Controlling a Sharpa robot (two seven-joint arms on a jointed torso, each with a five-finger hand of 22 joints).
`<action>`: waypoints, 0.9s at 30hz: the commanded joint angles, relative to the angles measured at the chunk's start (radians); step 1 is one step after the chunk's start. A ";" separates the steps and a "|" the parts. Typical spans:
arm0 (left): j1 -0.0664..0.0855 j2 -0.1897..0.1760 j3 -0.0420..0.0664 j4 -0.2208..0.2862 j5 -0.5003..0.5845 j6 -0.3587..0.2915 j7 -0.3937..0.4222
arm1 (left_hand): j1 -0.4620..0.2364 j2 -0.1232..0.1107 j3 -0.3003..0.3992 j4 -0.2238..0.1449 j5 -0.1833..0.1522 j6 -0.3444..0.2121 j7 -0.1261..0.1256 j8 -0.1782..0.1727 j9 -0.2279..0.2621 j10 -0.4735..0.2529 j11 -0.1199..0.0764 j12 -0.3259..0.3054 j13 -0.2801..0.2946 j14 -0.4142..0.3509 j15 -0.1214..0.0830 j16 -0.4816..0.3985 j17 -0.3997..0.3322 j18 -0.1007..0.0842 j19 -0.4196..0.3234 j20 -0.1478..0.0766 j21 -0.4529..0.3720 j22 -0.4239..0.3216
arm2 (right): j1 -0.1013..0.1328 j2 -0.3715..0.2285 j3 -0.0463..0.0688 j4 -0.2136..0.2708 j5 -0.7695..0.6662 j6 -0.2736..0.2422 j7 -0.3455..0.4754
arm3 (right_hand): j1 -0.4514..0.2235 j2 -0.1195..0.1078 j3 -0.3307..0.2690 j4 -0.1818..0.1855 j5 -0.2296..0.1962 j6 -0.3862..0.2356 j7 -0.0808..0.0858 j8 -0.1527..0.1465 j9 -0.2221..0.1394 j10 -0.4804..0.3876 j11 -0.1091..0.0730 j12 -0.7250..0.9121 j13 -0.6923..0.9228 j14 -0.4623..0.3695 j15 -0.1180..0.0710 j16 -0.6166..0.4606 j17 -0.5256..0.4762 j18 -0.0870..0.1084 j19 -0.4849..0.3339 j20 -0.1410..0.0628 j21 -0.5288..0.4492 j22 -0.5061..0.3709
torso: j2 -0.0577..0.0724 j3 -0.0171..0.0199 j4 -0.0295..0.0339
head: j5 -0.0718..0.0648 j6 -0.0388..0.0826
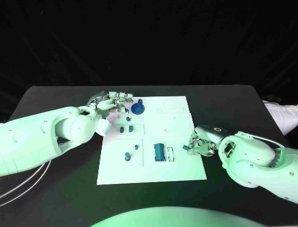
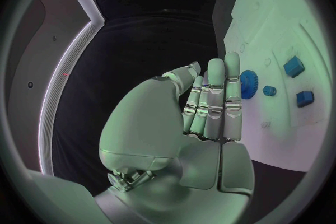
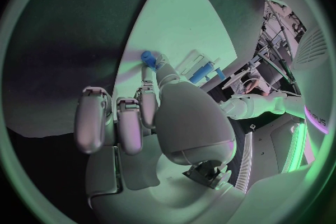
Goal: Assemble the parts on the task board
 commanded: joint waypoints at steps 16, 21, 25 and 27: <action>0.000 0.000 0.000 -0.002 -0.003 0.011 0.013 | 0.002 0.000 -0.002 -0.002 0.004 -0.005 0.030 0.008 0.001 -0.006 0.001 0.007 -0.001 -0.006 -0.002 0.004 -0.002 0.012 -0.005 0.005 0.002 0.001 | -0.015 -0.007 -0.012 0.020 0.159 -0.078 -0.027 | 0.014 0.005 0.187 -0.018 0.117 0.011 0.000 -0.011 0.004 0.006 -0.011 -0.010 -0.200 0.089 -0.008 0.003 0.201 -0.008 0.006 -0.004 0.010 0.012 | 0.000 0.0000 0.0010 | 0.001 -0.003; 0.000 0.000 0.000 -0.002 -0.003 0.011 0.013 | 0.003 0.000 -0.001 -0.004 0.004 -0.006 0.030 0.009 0.001 -0.006 0.000 0.007 -0.002 -0.007 -0.003 0.004 -0.002 0.012 -0.005 0.005 0.002 0.002 | -0.011 -0.015 -0.011 0.039 0.286 -0.120 -0.007 | -0.039 -0.032 0.228 -0.004 0.136 0.010 0.002 -0.014 0.009 0.007 -0.008 -0.010 -0.200 0.089 -0.006 0.003 0.202 -0.008 0.006 -0.003 0.010 0.012 | 0.000 0.0004 0.0005 | 0.003 -0.002; 0.000 -0.001 0.000 -0.002 -0.003 0.010 0.013 | 0.003 0.000 -0.001 -0.004 0.004 -0.006 0.030 0.009 0.001 -0.006 0.000 0.007 -0.002 -0.007 -0.003 0.004 -0.002 0.012 -0.005 0.005 0.002 0.002 | -0.007 -0.015 -0.010 0.049 0.333 -0.144 0.007 | -0.084 -0.056 0.234 0.019 0.158 0.012 0.003 -0.016 0.012 0.009 -0.007 -0.007 -0.197 0.090 -0.006 0.004 0.204 -0.008 0.006 -0.002 0.011 0.014 | 0.001 0.0001 0.0003 | 0.004 -0.003; 0.000 0.000 0.000 -0.001 -0.003 0.010 0.013 | 0.003 0.000 -0.001 -0.004 0.004 -0.006 0.030 0.009 0.001 -0.006 0.000 0.007 -0.002 -0.007 -0.003 0.004 -0.002 0.012 -0.005 0.005 0.002 0.002 | -0.006 -0.011 -0.010 0.051 0.344 -0.155 0.015 | -0.105 -0.065 0.230 0.031 0.159 0.015 0.004 -0.015 0.014 0.011 -0.007 -0.005 -0.196 0.090 -0.005 0.006 0.206 -0.008 0.006 -0.002 0.011 0.016 | 0.001 0.0002 0.0001 | 0.004 -0.002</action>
